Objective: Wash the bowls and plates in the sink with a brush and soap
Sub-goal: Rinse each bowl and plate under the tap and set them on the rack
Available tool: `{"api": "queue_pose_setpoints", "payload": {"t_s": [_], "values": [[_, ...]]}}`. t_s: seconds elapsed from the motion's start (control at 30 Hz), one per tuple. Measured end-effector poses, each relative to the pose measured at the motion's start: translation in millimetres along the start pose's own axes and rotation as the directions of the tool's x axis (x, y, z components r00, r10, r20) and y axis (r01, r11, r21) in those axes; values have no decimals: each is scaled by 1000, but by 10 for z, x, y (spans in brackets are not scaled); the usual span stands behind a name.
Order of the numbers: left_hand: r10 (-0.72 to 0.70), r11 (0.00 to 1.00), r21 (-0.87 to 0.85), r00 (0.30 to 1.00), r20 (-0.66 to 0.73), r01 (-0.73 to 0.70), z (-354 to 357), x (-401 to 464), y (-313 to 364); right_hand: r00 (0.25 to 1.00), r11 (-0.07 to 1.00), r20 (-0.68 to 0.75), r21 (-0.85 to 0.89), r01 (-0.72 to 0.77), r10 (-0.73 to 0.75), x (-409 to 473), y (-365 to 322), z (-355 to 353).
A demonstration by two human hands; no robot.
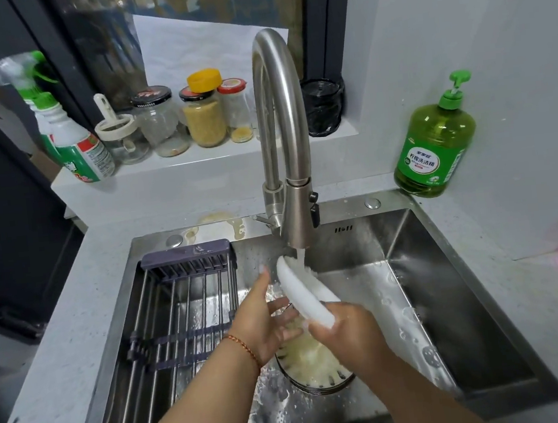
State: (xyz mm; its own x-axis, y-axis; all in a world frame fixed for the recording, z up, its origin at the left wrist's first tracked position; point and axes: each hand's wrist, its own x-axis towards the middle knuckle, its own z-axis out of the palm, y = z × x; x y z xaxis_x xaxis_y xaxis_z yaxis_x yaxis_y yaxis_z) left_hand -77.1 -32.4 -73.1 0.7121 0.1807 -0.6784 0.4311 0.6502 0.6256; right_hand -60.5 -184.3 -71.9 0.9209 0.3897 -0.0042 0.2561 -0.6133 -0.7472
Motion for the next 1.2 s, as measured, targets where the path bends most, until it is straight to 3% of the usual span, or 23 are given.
{"api": "queue_pose_setpoints", "payload": {"t_s": [0.07, 0.13, 0.2, 0.4, 0.5, 0.7, 0.83, 0.93, 1.07, 1.2], "values": [[-80, 983, -158, 994, 78, 92, -11, 42, 43, 953, 917, 76, -261, 302, -292, -13, 93, 119], [-72, 969, -234, 996, 53, 83, -28, 89, 42, 893, 845, 137, -287, 451, -430, -51, 127, 208], [-49, 959, -280, 999, 12, 51, -62, 97, 11, 855, 825, 252, -244, 510, -454, -68, 86, 223], [65, 957, -284, 998, 15, -58, -105, 25, -38, 772, 933, 567, -18, 361, -287, 94, -120, 191], [111, 949, -302, 992, 57, -89, -13, -38, -112, 771, 913, 602, -164, 373, -207, 357, -123, 267], [274, 923, -283, 961, 14, -259, -57, -34, -125, 876, 825, 482, -493, 274, -3, 555, 98, 165], [357, 903, -240, 933, -49, -358, -74, -2, -85, 863, 848, 488, -505, 158, 130, 308, -19, 40], [386, 893, -212, 918, -94, -397, -83, 16, -42, 788, 931, 607, -335, 142, 98, 37, -173, -19], [339, 916, -197, 937, -86, -349, -98, 51, -76, 715, 992, 693, 15, 124, -99, 29, -291, 141], [255, 921, -283, 964, -79, -267, -61, 47, -209, 740, 975, 651, 0, 222, -169, 289, -313, 303]]}}
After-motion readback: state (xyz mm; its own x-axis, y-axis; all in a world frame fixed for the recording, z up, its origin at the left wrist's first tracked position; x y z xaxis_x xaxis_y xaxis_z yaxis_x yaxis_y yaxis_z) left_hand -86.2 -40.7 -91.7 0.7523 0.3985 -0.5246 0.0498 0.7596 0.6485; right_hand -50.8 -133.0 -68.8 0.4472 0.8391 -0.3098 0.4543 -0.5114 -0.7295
